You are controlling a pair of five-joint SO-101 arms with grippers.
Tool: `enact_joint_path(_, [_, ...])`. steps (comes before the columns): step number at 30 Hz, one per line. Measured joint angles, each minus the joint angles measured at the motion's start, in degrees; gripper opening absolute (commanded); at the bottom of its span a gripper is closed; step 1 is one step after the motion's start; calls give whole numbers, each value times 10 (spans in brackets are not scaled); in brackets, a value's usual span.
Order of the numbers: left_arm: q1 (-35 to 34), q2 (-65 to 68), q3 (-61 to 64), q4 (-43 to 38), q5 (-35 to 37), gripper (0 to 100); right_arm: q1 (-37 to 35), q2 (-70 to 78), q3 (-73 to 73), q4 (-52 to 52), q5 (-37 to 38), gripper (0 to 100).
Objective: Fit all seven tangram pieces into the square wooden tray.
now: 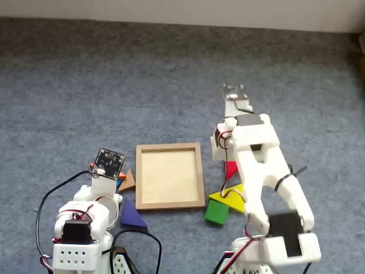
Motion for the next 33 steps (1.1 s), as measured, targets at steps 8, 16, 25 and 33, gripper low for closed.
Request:
enact_joint_path(8, [0,0,0,0,0,7,4,141,-62,0,49,347])
enact_joint_path(16, [0,0,0,0,0,7,4,159,-77,1,53,273])
enact_joint_path(25, [0,0,0,0,0,7,11,160,-89,2,53,275])
enact_joint_path(33, [0,0,0,0,0,7,52,161,-152,34,53,343])
